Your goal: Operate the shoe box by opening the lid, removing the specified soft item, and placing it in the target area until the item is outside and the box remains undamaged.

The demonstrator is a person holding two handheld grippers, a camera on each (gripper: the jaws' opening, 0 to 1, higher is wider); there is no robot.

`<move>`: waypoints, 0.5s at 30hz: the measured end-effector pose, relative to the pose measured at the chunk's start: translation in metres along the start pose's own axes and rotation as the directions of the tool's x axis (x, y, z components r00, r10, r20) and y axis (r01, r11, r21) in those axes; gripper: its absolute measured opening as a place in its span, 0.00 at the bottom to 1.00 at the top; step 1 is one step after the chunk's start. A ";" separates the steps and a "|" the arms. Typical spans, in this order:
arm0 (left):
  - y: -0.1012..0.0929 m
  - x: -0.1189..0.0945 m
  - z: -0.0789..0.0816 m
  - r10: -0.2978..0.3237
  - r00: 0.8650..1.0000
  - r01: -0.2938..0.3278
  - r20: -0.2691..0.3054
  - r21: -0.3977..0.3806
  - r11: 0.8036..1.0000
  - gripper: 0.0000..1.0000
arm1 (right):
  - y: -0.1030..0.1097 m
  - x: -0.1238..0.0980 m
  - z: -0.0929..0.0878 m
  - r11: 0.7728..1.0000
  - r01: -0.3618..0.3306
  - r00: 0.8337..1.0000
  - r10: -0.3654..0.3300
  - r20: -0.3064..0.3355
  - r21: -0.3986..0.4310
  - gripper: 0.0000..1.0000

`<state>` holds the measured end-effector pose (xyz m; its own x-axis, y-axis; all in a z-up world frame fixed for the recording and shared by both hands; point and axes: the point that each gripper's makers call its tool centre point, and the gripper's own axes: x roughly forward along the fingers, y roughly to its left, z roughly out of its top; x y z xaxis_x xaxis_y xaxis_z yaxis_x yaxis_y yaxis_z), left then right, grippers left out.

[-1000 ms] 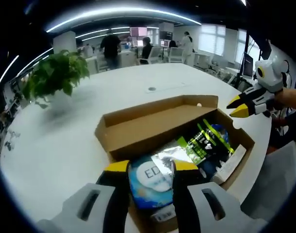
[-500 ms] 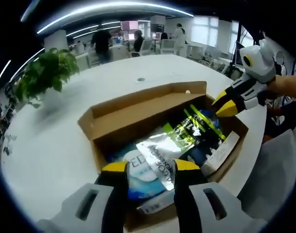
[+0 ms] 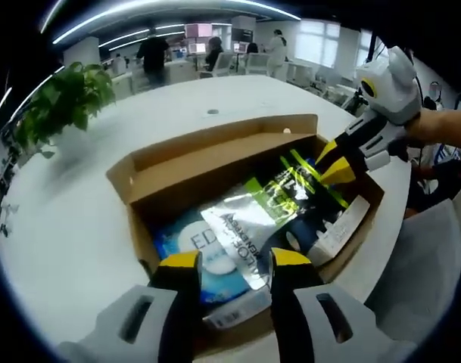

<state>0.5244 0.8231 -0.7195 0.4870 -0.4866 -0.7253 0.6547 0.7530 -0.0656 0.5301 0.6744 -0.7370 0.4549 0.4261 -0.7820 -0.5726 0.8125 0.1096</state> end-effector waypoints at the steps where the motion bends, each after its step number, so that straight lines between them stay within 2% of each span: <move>1: 0.001 0.001 -0.001 -0.001 1.000 0.001 -0.001 -0.002 1.000 0.34 | 0.000 0.002 0.000 1.000 0.000 1.000 0.000 -0.005 0.001 0.18; 7: 0.001 0.003 -0.003 -0.012 1.000 0.012 -0.006 -0.007 1.000 0.32 | 0.005 0.012 -0.001 0.998 -0.021 0.999 0.023 -0.037 0.059 0.14; 15: 0.002 0.011 -0.009 -0.031 0.999 0.030 -0.036 -0.023 0.999 0.30 | 0.007 0.015 -0.005 0.998 -0.027 0.998 0.030 -0.054 0.056 0.09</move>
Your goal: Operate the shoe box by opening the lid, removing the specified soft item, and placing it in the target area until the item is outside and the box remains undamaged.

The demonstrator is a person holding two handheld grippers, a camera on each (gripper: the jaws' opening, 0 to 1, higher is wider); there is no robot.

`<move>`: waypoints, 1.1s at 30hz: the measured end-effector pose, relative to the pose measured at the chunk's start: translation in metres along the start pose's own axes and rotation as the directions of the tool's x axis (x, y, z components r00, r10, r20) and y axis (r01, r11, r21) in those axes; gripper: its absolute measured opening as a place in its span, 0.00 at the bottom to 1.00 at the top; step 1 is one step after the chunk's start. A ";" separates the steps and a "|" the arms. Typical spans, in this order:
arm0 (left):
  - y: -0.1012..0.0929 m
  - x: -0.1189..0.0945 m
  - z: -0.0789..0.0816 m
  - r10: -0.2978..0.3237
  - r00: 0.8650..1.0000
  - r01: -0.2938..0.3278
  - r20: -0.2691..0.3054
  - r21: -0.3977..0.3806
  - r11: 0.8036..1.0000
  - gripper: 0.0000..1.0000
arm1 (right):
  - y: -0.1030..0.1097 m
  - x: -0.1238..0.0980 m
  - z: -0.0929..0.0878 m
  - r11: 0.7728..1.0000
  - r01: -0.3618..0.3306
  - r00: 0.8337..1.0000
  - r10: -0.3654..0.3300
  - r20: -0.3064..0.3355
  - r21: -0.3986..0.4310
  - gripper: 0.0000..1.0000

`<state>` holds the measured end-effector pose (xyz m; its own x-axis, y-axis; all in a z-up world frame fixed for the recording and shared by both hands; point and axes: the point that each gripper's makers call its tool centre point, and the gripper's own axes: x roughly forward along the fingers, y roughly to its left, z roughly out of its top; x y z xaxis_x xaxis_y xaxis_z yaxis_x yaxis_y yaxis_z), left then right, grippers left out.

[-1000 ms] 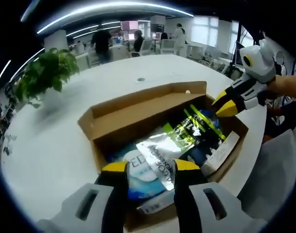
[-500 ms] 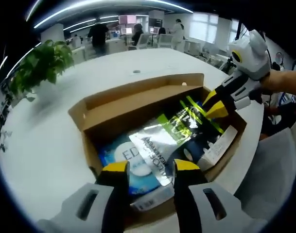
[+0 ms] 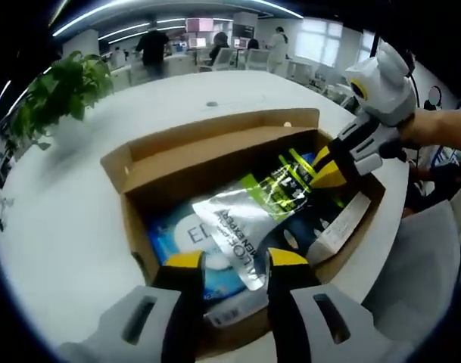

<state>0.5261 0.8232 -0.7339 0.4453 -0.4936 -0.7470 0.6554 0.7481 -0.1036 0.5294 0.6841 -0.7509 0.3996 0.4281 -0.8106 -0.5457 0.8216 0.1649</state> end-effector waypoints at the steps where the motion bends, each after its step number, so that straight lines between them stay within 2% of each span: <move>1: 0.000 0.001 -0.001 -0.002 1.000 0.002 -0.005 -0.002 1.000 0.29 | 0.000 0.000 -0.001 1.000 0.000 1.000 0.000 -0.001 -0.001 0.08; 16: -0.003 0.017 -0.015 -0.027 0.995 0.019 -0.097 -0.087 0.996 0.21 | -0.002 0.003 -0.004 0.999 -0.009 1.000 0.009 -0.001 -0.032 0.03; 21: -0.006 0.019 -0.017 -0.040 0.994 0.029 -0.099 -0.113 0.993 0.18 | 0.000 0.003 -0.003 0.998 -0.006 1.000 0.006 0.001 -0.070 0.00; 26: -0.012 0.021 -0.015 -0.078 0.994 0.064 -0.074 -0.180 0.982 0.12 | 0.000 0.004 -0.004 0.995 0.003 1.000 -0.003 0.005 -0.101 0.00; 29: -0.013 0.022 -0.016 -0.076 0.995 0.062 -0.071 -0.175 0.983 0.11 | 0.000 0.004 -0.004 0.994 0.008 1.000 -0.007 0.009 -0.108 0.00; 33: -0.013 0.021 -0.014 -0.062 0.996 0.053 -0.062 -0.145 0.988 0.03 | 0.000 0.002 -0.002 0.995 0.015 1.000 -0.013 0.025 -0.098 0.00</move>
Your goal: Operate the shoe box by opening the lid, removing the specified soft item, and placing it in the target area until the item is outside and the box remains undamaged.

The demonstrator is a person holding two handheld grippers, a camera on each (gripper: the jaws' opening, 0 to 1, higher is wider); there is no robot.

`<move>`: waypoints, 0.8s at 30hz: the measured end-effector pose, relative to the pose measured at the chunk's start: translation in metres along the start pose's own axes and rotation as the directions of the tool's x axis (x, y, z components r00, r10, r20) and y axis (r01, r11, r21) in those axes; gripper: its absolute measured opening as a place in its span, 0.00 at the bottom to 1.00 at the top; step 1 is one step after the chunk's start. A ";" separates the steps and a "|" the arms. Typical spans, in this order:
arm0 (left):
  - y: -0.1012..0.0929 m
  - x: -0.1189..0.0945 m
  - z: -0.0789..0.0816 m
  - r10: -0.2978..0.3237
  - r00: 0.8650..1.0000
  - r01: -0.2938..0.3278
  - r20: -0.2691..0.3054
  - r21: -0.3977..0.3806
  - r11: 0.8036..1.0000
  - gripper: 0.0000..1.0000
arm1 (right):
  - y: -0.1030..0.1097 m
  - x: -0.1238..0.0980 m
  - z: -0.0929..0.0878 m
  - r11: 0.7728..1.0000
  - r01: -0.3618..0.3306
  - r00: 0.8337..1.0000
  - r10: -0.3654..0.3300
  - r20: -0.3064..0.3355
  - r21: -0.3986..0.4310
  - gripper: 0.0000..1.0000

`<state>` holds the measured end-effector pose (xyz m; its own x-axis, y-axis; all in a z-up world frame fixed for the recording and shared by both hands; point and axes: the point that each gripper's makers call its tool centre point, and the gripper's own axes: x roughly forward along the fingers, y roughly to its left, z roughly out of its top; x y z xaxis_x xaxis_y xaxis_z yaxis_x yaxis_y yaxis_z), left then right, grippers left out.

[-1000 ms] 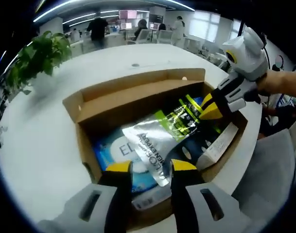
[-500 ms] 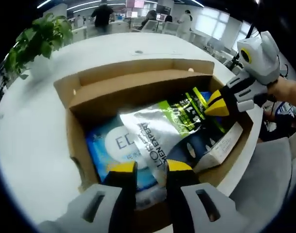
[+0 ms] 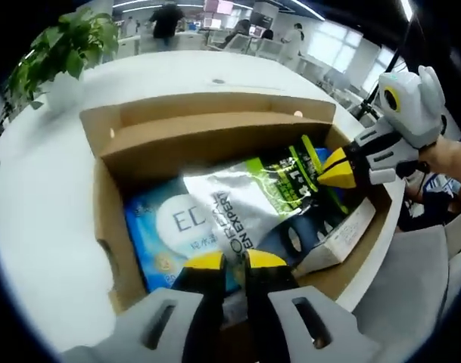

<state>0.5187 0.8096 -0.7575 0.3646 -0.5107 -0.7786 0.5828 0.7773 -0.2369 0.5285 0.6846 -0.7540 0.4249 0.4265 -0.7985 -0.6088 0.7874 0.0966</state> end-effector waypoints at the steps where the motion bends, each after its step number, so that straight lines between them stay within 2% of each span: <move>1: 0.000 0.000 0.001 -0.003 1.000 0.003 0.006 0.001 1.000 0.01 | 0.000 0.000 0.000 1.000 0.002 1.000 -0.002 0.007 0.002 0.00; 7: -0.002 0.001 0.005 0.001 1.000 -0.001 0.020 0.021 1.000 0.00 | 0.001 -0.003 0.002 1.000 0.006 1.000 -0.006 0.027 0.020 0.00; 13: -0.003 -0.001 0.008 0.012 1.000 -0.012 0.029 0.032 0.999 0.00 | 0.003 -0.012 0.007 0.996 0.002 0.997 -0.008 0.071 0.084 0.00; 24: -0.003 -0.018 0.026 0.028 0.997 -0.031 0.075 0.034 0.999 0.00 | 0.004 -0.026 0.020 0.991 0.001 0.991 -0.019 0.136 0.132 0.00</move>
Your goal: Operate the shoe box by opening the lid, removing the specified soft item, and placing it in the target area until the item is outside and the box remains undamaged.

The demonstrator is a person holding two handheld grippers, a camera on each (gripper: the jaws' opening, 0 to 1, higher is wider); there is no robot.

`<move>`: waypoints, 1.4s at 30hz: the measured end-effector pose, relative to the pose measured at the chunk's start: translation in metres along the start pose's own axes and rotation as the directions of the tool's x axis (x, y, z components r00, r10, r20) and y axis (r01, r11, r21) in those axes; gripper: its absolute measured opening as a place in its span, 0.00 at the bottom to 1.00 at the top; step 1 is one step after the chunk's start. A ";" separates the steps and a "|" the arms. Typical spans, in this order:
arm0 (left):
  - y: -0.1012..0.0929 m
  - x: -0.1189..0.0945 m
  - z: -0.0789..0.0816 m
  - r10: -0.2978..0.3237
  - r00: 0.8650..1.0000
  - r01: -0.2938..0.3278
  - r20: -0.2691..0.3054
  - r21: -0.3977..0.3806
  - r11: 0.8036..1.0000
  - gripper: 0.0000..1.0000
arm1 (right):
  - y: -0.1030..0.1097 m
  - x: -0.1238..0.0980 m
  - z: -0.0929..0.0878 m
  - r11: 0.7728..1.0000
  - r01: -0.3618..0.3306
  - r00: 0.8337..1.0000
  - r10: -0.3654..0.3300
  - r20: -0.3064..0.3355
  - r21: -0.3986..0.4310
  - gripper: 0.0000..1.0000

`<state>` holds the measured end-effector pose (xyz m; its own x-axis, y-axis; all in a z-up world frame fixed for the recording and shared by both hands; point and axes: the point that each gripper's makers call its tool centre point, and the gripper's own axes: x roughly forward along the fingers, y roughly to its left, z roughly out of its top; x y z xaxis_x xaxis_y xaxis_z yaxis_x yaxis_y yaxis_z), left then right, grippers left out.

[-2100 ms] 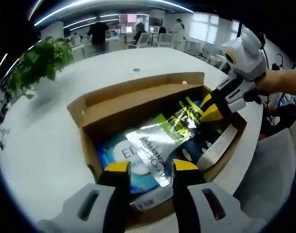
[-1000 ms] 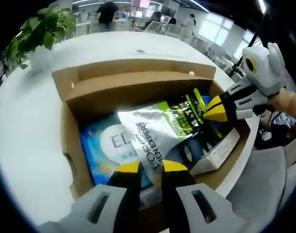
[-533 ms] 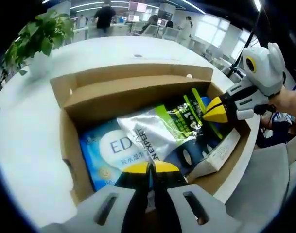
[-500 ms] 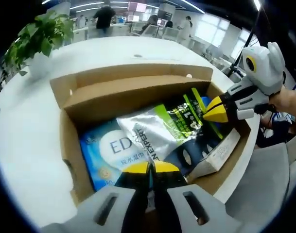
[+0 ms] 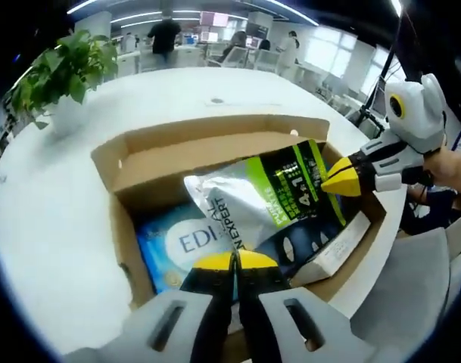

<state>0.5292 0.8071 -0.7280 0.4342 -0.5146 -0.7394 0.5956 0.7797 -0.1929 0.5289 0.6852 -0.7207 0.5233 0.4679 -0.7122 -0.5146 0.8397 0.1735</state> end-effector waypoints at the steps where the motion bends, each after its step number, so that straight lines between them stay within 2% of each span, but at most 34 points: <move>1: -0.001 -0.001 0.001 0.000 1.000 0.000 0.004 0.000 1.000 0.00 | 0.000 -0.002 0.001 1.000 0.001 1.000 -0.001 0.004 0.005 0.00; 7: -0.009 -0.006 0.005 -0.003 1.000 0.003 0.010 0.013 1.000 0.00 | -0.001 -0.013 0.006 1.000 -0.001 1.000 0.000 0.031 0.028 0.00; 18: -0.029 -0.018 0.025 -0.013 0.999 0.011 0.048 0.034 0.999 0.00 | -0.006 -0.043 0.013 0.998 0.000 0.997 -0.004 0.072 0.060 0.00; 31: -0.054 -0.016 0.041 -0.066 0.995 0.064 0.081 0.037 0.997 0.00 | -0.019 -0.077 0.006 0.994 0.025 0.997 -0.032 0.068 0.102 0.00; 42: -0.080 -0.011 0.058 -0.112 0.988 0.110 0.109 0.025 0.994 0.00 | -0.038 -0.105 0.004 0.991 0.056 0.995 -0.066 0.078 0.120 0.00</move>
<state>0.5159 0.7297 -0.6674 0.4356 -0.6343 -0.6387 0.6565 0.7093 -0.2566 0.4965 0.6056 -0.6497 0.6075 0.4315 -0.6669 -0.3994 0.8917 0.2131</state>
